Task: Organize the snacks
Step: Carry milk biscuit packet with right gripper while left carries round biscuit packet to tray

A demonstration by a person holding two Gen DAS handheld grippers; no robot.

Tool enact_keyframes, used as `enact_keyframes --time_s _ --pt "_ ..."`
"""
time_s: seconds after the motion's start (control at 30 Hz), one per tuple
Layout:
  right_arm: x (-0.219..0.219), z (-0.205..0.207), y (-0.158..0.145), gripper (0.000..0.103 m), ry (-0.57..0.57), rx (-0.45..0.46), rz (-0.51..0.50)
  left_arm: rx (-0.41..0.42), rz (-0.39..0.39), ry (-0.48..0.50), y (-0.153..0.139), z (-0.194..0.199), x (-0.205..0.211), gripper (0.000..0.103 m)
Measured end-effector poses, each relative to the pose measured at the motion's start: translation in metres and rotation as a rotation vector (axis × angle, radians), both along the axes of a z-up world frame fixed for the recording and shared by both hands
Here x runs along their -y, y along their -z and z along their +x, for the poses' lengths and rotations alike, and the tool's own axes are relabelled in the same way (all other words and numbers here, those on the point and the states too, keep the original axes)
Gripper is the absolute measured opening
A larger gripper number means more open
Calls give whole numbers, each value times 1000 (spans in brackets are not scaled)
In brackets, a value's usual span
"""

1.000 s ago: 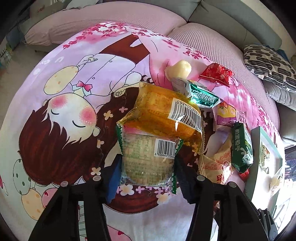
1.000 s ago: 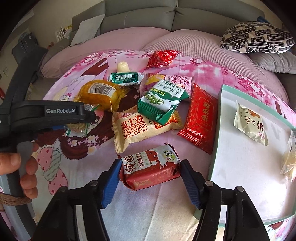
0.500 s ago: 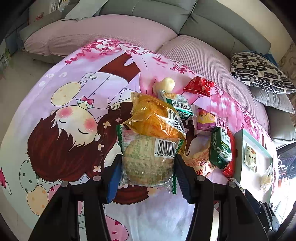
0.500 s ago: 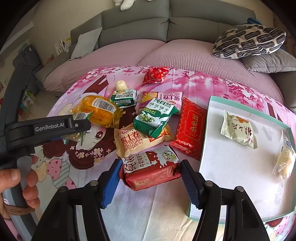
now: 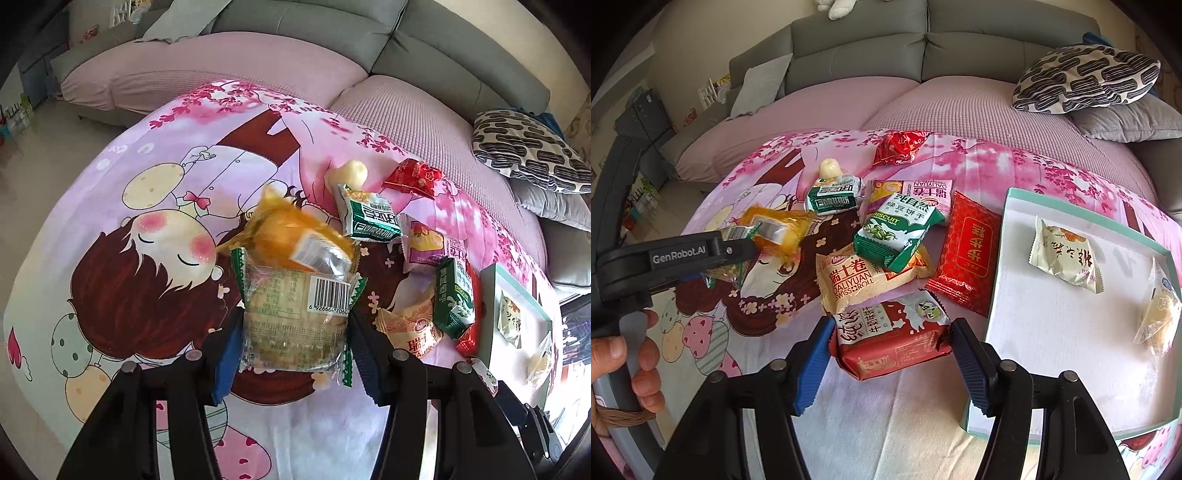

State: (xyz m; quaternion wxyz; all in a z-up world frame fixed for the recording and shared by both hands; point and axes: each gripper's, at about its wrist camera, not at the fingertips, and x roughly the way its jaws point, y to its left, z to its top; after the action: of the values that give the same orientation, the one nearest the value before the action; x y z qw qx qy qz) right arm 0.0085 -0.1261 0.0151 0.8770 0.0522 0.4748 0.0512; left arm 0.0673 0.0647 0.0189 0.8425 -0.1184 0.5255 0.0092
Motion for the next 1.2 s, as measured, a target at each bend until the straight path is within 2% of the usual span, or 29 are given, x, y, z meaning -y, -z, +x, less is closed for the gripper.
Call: enact_keyframes --time_s 0.43,0.67,0.9,1.2 --pt "4 1 1 67 20 -7 1 24 -13 21 -8 -2 6 57" --pt "22 0 -3 67 80 1 10 37 -9 48 -12 -1 18 57" --pt "67 -4 -7 67 213 0 33 56 2 132 -18 -1 49 57" --pt "141 -23 -4 67 459 -35 4 74 22 274 -22 -7 105 57"
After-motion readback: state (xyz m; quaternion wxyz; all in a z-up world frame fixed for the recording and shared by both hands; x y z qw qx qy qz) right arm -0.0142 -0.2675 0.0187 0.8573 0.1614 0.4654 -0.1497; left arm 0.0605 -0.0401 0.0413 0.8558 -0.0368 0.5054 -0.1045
